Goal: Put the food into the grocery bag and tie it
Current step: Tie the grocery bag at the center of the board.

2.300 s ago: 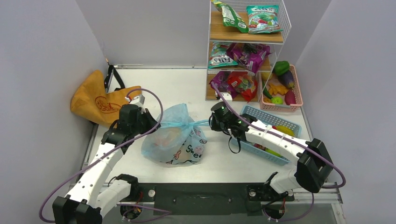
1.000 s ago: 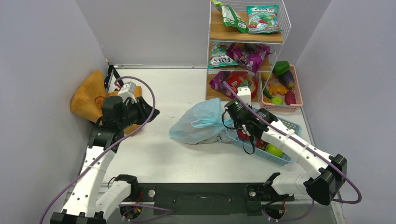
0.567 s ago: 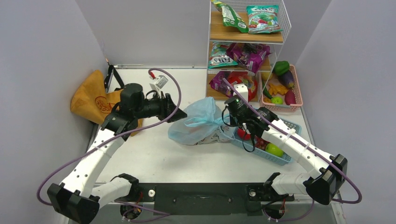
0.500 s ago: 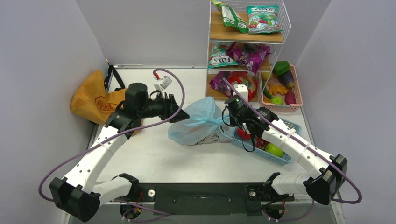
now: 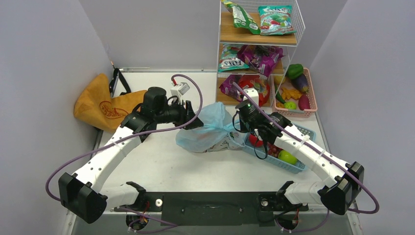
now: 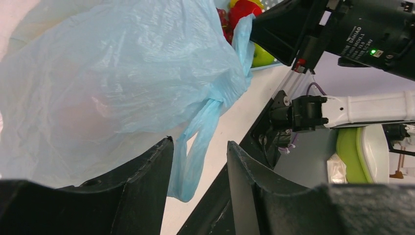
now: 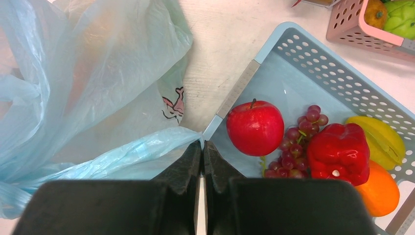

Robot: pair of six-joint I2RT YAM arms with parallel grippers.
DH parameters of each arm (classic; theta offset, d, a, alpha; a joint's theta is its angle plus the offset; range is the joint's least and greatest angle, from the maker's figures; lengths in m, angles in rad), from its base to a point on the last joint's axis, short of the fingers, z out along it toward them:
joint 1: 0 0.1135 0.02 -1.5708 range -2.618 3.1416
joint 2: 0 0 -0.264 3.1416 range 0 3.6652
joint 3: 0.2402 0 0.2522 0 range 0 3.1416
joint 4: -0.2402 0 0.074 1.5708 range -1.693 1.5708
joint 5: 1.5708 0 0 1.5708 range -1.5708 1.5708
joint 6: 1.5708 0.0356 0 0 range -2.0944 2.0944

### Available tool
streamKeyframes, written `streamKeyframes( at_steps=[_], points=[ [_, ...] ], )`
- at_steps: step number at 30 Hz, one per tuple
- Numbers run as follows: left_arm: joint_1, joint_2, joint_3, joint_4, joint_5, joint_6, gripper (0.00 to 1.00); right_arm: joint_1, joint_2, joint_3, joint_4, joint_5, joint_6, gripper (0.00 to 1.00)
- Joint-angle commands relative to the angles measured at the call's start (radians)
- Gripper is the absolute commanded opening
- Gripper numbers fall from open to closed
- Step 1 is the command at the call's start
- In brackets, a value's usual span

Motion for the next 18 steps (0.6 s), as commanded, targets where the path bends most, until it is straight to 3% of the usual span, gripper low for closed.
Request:
streamKeyframes(
  at_steps=[1, 18],
  points=[
    [-0.004, -0.003, 0.068, 0.006, -0.069, 0.051, 0.43, 0.006, -0.019, 0.03, 0.026, -0.013, -0.008, 0.0],
    [-0.027, 0.054, 0.079, -0.093, -0.051, 0.086, 0.34, 0.007, -0.014, 0.017, 0.032, -0.03, -0.013, 0.0]
  ],
)
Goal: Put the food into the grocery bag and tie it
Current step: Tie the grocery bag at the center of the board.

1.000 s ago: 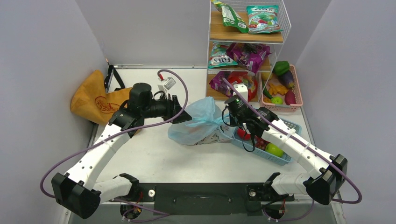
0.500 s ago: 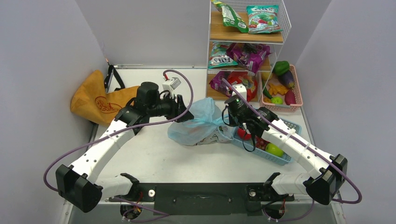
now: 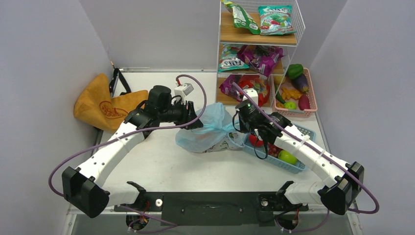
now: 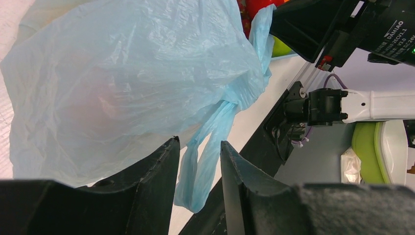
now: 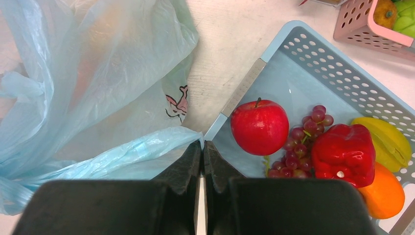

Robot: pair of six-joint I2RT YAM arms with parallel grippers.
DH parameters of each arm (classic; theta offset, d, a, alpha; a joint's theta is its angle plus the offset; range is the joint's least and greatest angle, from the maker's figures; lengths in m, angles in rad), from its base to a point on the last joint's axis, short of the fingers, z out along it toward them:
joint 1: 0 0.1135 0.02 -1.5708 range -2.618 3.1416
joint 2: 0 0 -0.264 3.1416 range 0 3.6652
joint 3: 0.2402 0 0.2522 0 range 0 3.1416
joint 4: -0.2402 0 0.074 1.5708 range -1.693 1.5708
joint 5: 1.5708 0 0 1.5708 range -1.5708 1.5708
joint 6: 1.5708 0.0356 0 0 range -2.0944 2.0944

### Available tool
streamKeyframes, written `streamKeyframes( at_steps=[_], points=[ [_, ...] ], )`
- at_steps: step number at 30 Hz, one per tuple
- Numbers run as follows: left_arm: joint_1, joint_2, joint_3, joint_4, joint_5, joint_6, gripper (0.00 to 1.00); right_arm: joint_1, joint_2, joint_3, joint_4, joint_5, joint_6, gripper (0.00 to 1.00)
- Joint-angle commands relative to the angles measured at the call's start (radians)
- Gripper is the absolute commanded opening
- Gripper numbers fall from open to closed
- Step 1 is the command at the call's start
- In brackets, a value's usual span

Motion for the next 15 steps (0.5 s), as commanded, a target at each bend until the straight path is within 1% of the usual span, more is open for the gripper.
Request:
streamKeyframes(
  at_steps=[1, 6, 10, 13, 15],
  points=[
    [-0.017, -0.002, 0.025, -0.004, 0.012, 0.023, 0.33, 0.006, -0.011, 0.017, 0.032, -0.005, -0.009, 0.0],
    [-0.034, 0.015, 0.023, -0.005, 0.019, 0.024, 0.33, 0.007, -0.012, 0.015, 0.034, -0.009, -0.008, 0.0],
    [-0.044, 0.026, 0.015, 0.012, 0.013, 0.019, 0.27, 0.006, -0.016, 0.014, 0.033, -0.01, -0.009, 0.0],
    [-0.05, 0.039, 0.02, 0.028, 0.011, 0.018, 0.21, 0.007, -0.018, 0.014, 0.034, -0.01, -0.009, 0.0],
    [-0.056, 0.051, 0.031, 0.029, 0.016, 0.016, 0.19, 0.007, -0.019, 0.014, 0.033, -0.01, -0.01, 0.0]
  ],
)
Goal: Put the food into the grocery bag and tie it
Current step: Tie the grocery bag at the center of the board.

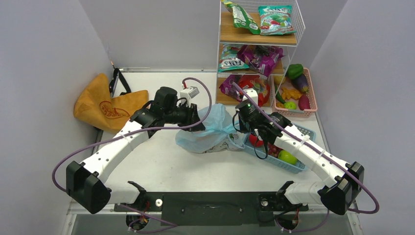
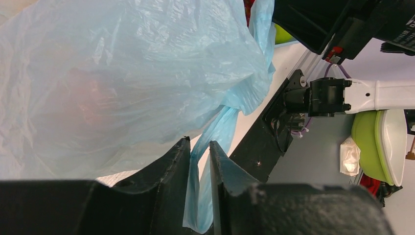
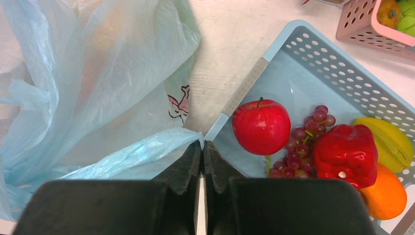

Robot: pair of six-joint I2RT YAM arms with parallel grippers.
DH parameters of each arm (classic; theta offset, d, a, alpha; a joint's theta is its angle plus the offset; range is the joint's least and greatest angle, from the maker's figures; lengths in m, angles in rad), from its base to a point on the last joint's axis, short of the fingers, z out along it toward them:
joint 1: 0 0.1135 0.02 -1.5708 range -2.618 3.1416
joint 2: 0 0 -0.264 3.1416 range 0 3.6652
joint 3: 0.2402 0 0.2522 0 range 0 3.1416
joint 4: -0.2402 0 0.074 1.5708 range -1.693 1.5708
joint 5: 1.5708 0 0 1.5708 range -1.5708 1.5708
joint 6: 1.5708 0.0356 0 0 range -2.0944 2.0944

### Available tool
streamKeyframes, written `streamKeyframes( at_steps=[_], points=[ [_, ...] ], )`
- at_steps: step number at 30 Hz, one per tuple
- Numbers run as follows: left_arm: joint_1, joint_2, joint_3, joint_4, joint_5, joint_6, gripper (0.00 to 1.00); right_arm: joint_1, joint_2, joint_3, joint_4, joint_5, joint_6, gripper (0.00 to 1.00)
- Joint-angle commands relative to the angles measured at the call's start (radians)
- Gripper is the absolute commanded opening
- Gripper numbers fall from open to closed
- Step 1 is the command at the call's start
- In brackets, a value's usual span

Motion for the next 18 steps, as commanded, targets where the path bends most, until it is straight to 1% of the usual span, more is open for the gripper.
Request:
streamKeyframes(
  at_steps=[1, 6, 8, 13, 14, 16, 18],
  points=[
    [-0.014, 0.02, 0.037, 0.037, 0.024, 0.014, 0.19, 0.007, -0.019, 0.014, 0.033, -0.001, -0.011, 0.0],
    [-0.024, 0.042, 0.048, 0.03, 0.034, 0.014, 0.19, 0.007, -0.019, 0.013, 0.033, -0.001, -0.009, 0.0],
    [-0.029, 0.044, 0.049, 0.033, 0.058, 0.015, 0.2, 0.007, -0.018, 0.013, 0.033, 0.0, -0.009, 0.0],
    [-0.03, 0.045, 0.065, 0.014, 0.073, 0.019, 0.28, 0.007, -0.017, 0.013, 0.034, 0.0, -0.014, 0.0],
    [-0.029, 0.048, 0.068, 0.011, 0.074, 0.018, 0.28, 0.007, -0.018, 0.013, 0.033, -0.001, -0.014, 0.0],
    [-0.029, 0.05, 0.068, 0.012, 0.079, 0.015, 0.26, 0.007, -0.015, 0.014, 0.034, -0.001, -0.014, 0.0],
    [-0.03, 0.053, 0.065, 0.021, 0.085, 0.009, 0.16, 0.006, -0.014, 0.016, 0.035, -0.003, -0.014, 0.0]
  ],
)
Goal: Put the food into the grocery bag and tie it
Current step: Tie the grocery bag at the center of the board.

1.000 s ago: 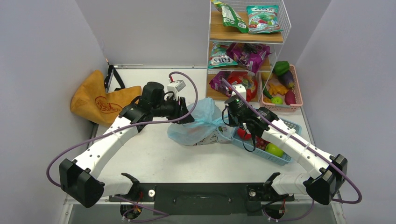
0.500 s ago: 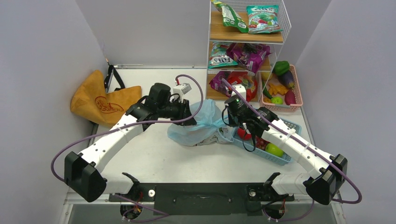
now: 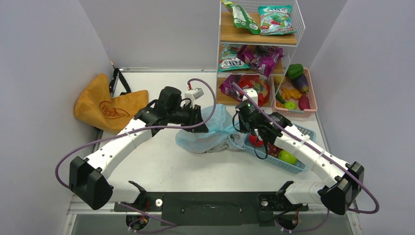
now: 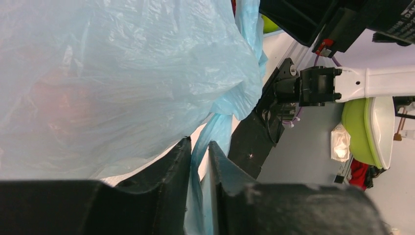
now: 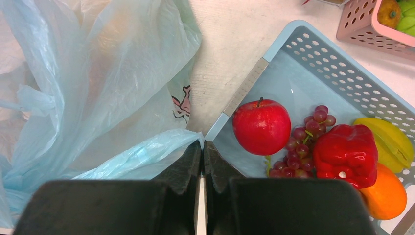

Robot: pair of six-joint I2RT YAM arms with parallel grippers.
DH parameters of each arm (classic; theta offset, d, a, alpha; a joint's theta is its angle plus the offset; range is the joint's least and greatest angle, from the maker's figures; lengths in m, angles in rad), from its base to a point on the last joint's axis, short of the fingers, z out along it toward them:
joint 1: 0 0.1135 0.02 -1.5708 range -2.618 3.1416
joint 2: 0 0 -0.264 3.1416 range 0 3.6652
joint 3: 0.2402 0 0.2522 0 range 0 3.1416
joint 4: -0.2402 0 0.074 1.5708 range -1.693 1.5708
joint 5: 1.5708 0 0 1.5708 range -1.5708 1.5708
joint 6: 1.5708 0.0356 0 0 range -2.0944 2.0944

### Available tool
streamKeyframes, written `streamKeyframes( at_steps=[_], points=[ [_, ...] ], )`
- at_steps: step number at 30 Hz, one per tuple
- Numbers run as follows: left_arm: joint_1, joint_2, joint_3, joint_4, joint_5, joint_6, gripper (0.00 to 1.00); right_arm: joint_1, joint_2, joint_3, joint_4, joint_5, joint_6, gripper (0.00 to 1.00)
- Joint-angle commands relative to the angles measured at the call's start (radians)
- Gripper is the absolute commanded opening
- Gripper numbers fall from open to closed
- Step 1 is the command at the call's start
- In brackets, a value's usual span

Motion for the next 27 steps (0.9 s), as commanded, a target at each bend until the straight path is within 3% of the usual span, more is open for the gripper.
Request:
streamKeyframes(
  at_steps=[1, 2, 8, 16, 20, 23, 27],
  points=[
    [-0.004, 0.007, 0.047, 0.028, 0.04, 0.008, 0.04, 0.006, -0.014, 0.016, 0.034, -0.001, -0.012, 0.0],
    [-0.004, 0.007, 0.048, 0.031, 0.041, 0.005, 0.0, 0.006, -0.016, 0.015, 0.034, -0.001, -0.013, 0.0],
    [-0.004, -0.028, 0.071, 0.061, 0.043, -0.036, 0.0, 0.005, -0.024, 0.028, 0.028, -0.001, -0.015, 0.0],
    [-0.011, -0.089, 0.391, -0.192, -0.243, 0.036, 0.0, 0.007, -0.031, 0.187, -0.044, 0.02, -0.032, 0.0],
    [-0.009, -0.127, 0.472, -0.279, -0.428, 0.079, 0.0, 0.007, -0.021, 0.262, -0.073, 0.06, -0.043, 0.0],
    [-0.005, -0.146, 0.438, -0.305, -0.572, 0.097, 0.0, 0.005, -0.001, 0.249, -0.075, 0.089, -0.05, 0.0],
    [0.006, -0.218, 0.254, -0.261, -0.705, 0.045, 0.0, 0.004, 0.012, 0.142, -0.064, 0.124, -0.029, 0.0]
  ],
)
